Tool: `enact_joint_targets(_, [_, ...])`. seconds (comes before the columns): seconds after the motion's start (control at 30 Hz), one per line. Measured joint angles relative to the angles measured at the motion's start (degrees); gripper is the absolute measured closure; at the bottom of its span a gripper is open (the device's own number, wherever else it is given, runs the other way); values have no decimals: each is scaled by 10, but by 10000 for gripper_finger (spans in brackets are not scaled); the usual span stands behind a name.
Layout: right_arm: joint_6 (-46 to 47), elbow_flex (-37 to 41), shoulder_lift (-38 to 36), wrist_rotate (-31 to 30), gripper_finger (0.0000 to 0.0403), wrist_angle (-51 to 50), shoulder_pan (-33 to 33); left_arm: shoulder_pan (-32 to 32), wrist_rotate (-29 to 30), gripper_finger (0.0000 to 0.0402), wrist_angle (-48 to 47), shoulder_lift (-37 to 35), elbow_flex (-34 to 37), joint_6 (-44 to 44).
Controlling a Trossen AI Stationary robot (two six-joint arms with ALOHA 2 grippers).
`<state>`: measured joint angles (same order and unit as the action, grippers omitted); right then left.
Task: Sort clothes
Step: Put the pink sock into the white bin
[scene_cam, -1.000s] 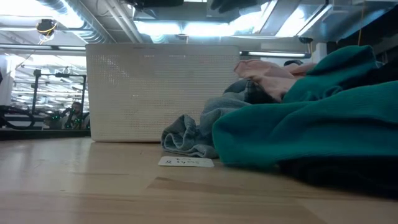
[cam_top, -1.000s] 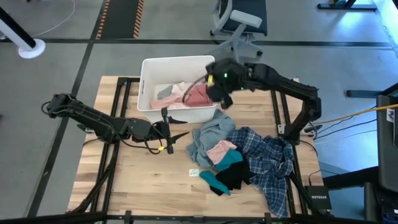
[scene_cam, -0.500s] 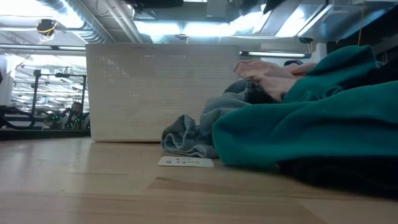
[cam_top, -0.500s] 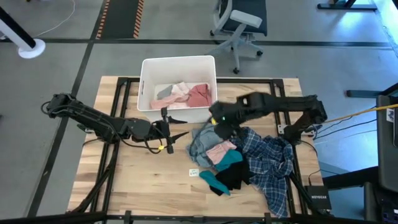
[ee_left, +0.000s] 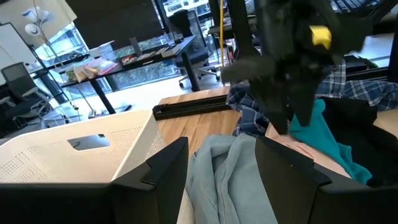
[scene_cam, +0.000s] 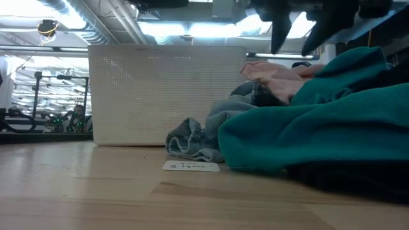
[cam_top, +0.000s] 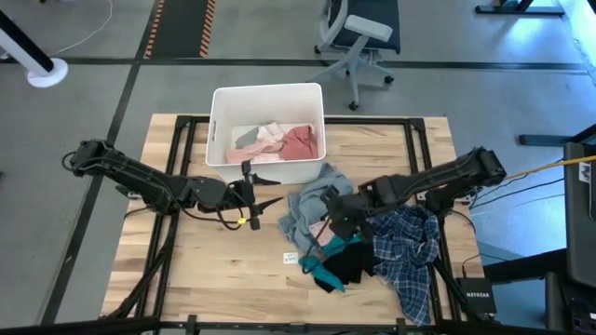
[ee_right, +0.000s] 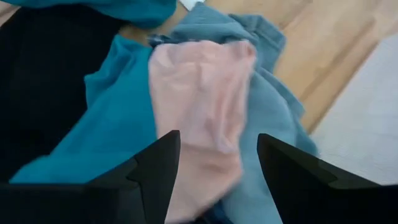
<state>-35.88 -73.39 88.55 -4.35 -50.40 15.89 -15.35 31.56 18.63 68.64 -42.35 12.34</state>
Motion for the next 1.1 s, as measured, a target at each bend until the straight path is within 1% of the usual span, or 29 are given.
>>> enact_joint_targets(0.1, [1,26,1,9,171,53,1,1,0,219,0,0,0,-1])
enact_joint_targets(0.27, [1,43,1,17,171,97,-1,1,0,219,0,0,0,-1])
enact_joint_targets(0.4, [1,50,1,16,171,104,-1,1,0,219,0,0,0,0])
enact_joint_targets(0.53, [1,59,1,-5,171,109,-1,1,0,219,0,0,0,0])
enact_joint_targets(0.8, [1,82,1,-6,175,123,-1,1,0,219,0,0,0,0])
enact_joint_targets(0.87, [1,82,1,-6,188,123,-1,1,0,219,0,0,0,0])
enact_joint_targets(0.93, [1,82,1,-6,212,122,-1,1,0,219,0,0,0,0])
enact_joint_targets(1.1, [-5,82,1,-6,297,122,-1,1,0,219,0,0,0,0])
